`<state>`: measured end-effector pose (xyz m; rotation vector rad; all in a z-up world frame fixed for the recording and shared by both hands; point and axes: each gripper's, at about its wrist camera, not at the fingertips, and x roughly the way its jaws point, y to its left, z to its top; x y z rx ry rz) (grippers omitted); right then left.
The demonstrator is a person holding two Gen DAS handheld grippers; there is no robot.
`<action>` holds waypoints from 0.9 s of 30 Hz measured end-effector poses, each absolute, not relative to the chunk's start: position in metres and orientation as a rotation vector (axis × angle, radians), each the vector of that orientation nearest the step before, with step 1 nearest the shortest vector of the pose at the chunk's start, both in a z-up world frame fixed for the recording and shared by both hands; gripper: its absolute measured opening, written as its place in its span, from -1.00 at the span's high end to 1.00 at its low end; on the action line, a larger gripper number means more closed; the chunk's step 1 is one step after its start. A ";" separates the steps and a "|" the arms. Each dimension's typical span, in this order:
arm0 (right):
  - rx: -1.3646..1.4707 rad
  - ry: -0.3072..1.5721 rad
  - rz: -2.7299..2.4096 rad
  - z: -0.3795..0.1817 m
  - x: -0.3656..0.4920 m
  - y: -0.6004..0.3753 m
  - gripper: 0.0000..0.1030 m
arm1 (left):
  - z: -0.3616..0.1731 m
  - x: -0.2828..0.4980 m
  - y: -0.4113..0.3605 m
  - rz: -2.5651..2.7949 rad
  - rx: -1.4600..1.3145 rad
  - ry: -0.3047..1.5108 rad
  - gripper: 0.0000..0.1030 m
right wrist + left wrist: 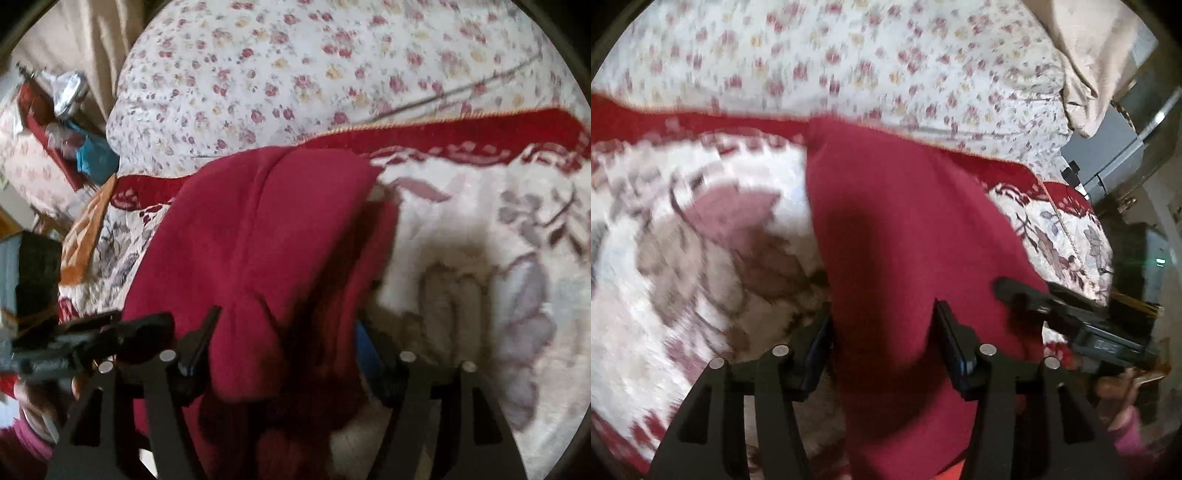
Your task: Fold small clothes
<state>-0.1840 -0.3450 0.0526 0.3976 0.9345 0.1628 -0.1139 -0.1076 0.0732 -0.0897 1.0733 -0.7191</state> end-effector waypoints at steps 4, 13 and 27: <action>0.282 0.831 0.085 0.094 -0.209 -0.346 -0.38 | 0.092 -0.120 -0.110 -0.654 0.005 0.915 0.35; 0.192 0.811 0.117 0.102 -0.176 -0.299 0.45 | 0.075 -0.106 -0.125 -0.616 0.073 0.892 0.35; 0.230 0.889 0.037 0.067 -0.170 -0.305 0.45 | 0.076 -0.112 -0.125 -0.606 0.084 0.867 0.35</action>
